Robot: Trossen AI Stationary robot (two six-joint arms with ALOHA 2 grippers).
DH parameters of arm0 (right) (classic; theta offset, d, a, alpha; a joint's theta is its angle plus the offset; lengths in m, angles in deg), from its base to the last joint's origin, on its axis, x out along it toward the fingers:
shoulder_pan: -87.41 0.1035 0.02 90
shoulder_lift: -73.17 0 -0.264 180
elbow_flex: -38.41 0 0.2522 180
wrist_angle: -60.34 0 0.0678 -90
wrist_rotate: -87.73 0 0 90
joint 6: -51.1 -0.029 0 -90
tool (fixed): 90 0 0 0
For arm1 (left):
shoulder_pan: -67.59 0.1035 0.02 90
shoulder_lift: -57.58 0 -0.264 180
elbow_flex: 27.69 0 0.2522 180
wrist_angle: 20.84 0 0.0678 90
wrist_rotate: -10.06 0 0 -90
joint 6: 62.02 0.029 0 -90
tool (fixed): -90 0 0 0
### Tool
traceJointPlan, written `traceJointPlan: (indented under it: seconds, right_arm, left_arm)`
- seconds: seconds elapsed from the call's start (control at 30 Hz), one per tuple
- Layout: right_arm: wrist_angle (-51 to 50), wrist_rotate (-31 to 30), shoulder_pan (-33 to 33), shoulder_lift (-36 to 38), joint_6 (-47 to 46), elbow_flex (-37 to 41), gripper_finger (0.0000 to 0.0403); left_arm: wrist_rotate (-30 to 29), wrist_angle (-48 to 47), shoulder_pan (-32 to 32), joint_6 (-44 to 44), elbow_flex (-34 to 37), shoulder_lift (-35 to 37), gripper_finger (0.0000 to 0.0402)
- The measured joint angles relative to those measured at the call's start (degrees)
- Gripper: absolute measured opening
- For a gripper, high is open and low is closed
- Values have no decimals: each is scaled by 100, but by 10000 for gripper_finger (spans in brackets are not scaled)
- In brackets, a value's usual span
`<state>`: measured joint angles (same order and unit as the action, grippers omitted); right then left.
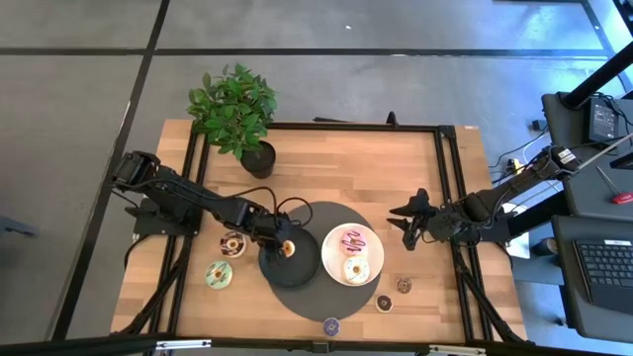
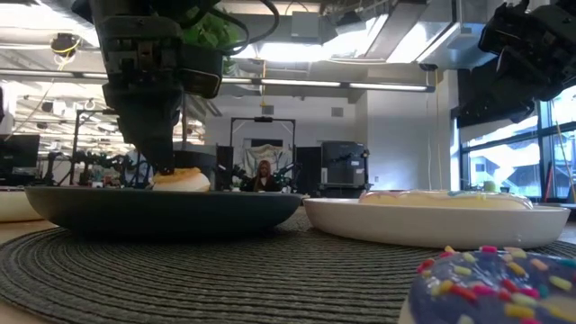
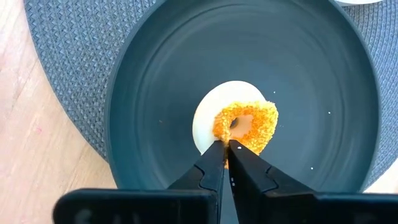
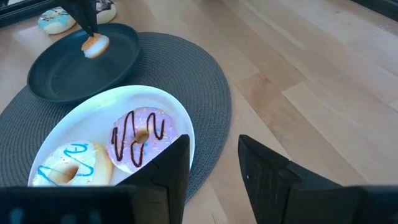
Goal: Pick & Place donuts
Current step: Put the small orange donut onto the black plate
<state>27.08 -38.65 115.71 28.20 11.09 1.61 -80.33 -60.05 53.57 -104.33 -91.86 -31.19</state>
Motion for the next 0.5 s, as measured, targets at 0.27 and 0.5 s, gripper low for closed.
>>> traceJointPlan:
  seconds: [0.27, 0.5]
  right_arm:
    - [-9, 0, -2, 0, 2, 0, 139]
    - [-9, 0, -2, 0, 2, 0, 139]
  left_arm:
    - [-4, 0, 0, 1, 0, 0, 20]
    - [-4, 0, 0, 1, 0, 0, 31]
